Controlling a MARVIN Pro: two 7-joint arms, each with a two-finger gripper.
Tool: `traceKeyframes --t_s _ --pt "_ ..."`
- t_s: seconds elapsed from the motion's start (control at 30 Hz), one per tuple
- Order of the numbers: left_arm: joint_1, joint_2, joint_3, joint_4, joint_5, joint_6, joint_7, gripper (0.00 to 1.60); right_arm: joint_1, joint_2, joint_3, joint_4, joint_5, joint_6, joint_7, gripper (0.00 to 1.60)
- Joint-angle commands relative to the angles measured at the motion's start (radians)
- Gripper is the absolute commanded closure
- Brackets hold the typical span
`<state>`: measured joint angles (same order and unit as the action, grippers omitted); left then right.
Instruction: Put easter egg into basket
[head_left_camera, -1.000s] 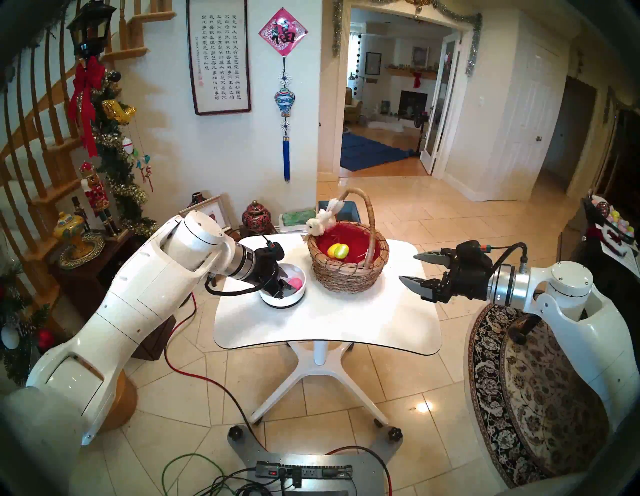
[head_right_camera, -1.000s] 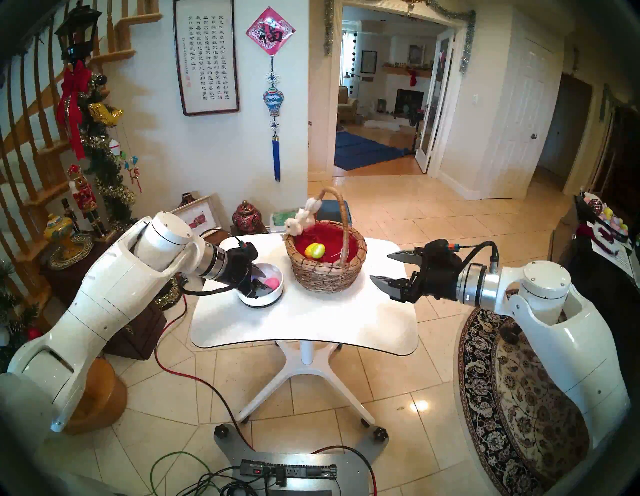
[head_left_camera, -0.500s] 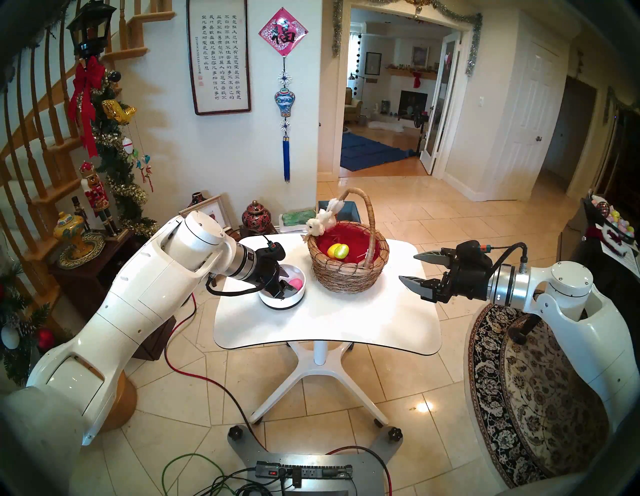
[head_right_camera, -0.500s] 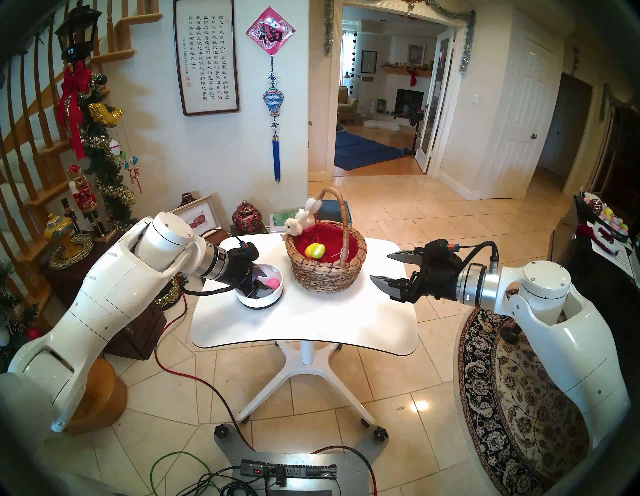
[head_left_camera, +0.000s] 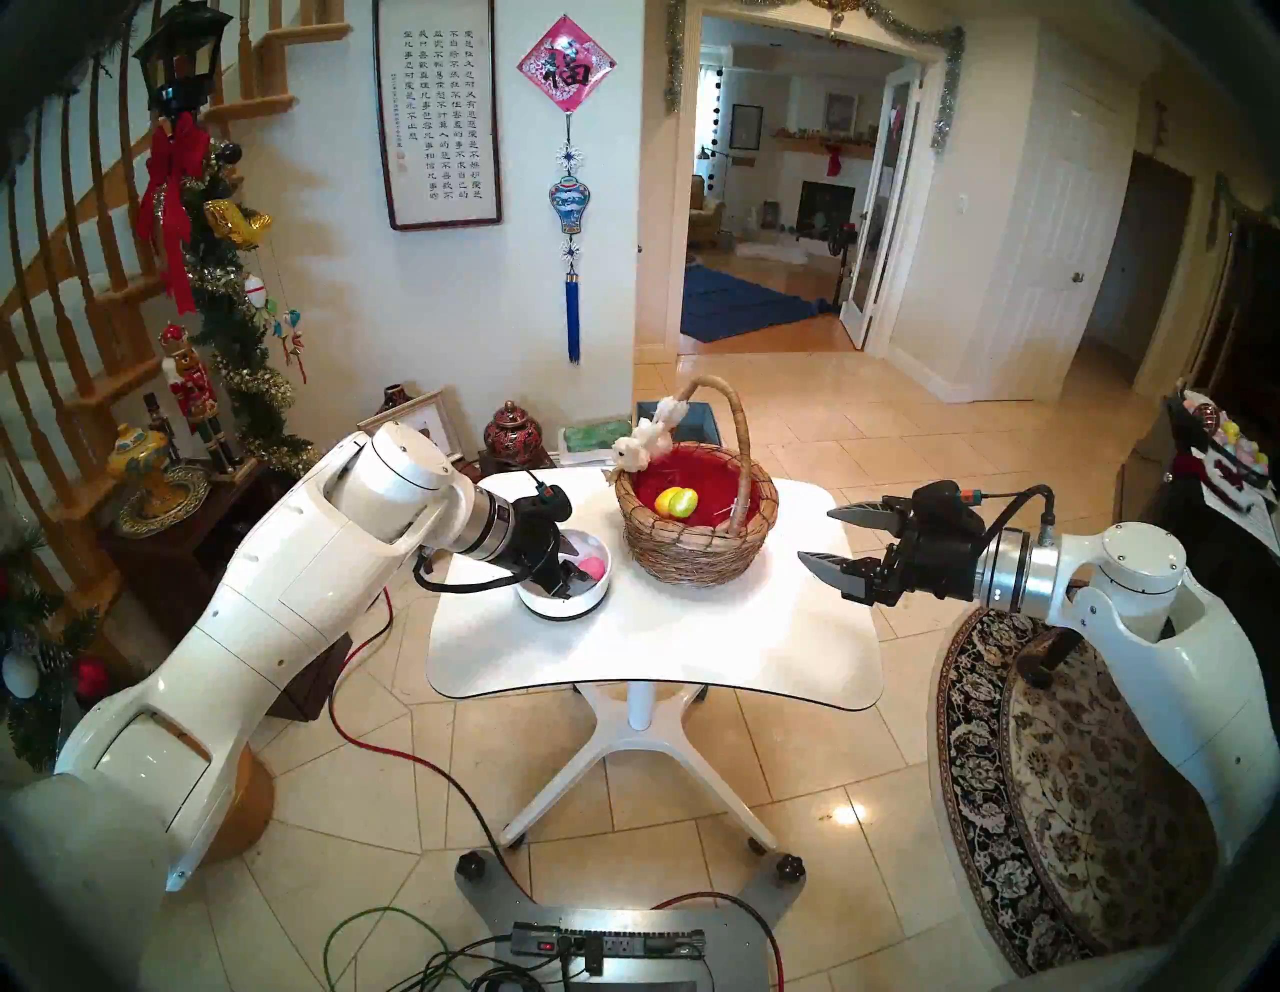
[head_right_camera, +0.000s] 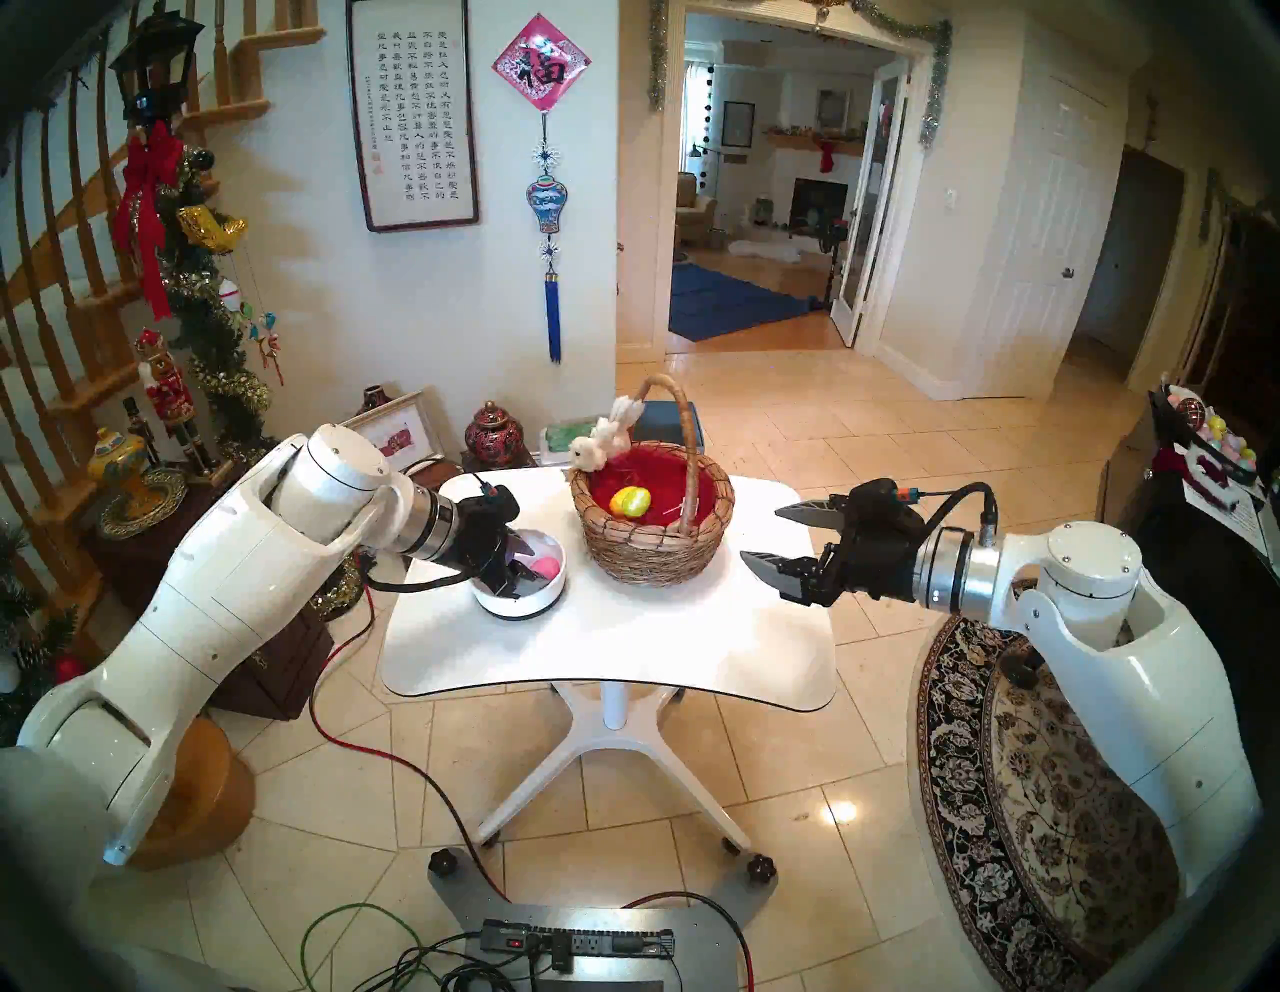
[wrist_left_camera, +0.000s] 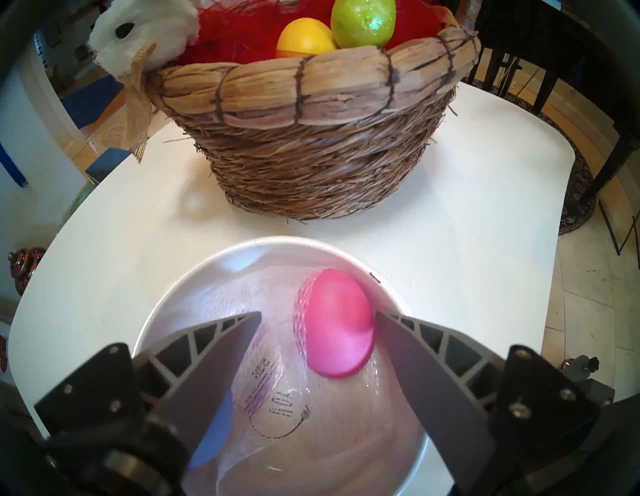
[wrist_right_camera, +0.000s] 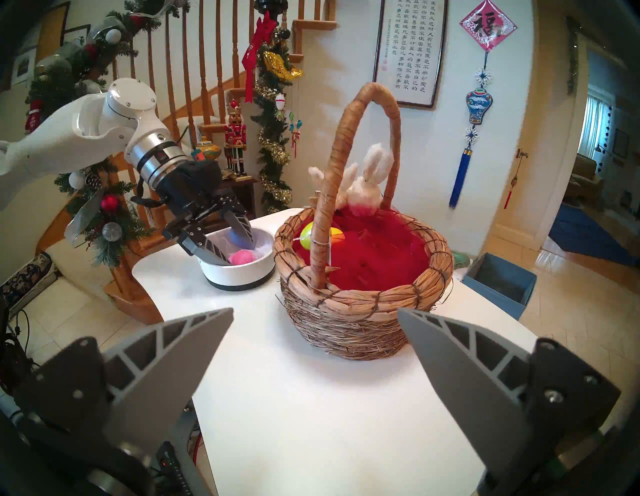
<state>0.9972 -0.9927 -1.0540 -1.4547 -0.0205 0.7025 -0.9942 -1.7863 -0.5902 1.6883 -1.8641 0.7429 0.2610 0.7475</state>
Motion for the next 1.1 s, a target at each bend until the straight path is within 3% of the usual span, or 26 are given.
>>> traceKeyframes --t_s 0.0,0.43,0.63,1.07 --pt "-0.004 -0.014 0.005 0.010 -0.003 -0.003 -0.003 0.34 0.000 0.003 0.006 -0.002 -0.001 -0.002 0.001 0.00" --pt "-0.008 -0.018 0.001 0.017 -0.008 0.005 0.002 0.35 0.000 0.004 0.005 -0.002 -0.001 -0.003 0.001 0.00" --pt "-0.009 -0.018 0.001 0.020 -0.010 0.007 0.003 0.51 0.000 0.004 0.005 -0.002 -0.001 -0.003 0.000 0.00" --pt "-0.010 -0.019 -0.011 0.027 -0.015 0.015 0.005 0.51 0.000 0.005 0.005 -0.002 0.000 -0.003 0.000 0.00"
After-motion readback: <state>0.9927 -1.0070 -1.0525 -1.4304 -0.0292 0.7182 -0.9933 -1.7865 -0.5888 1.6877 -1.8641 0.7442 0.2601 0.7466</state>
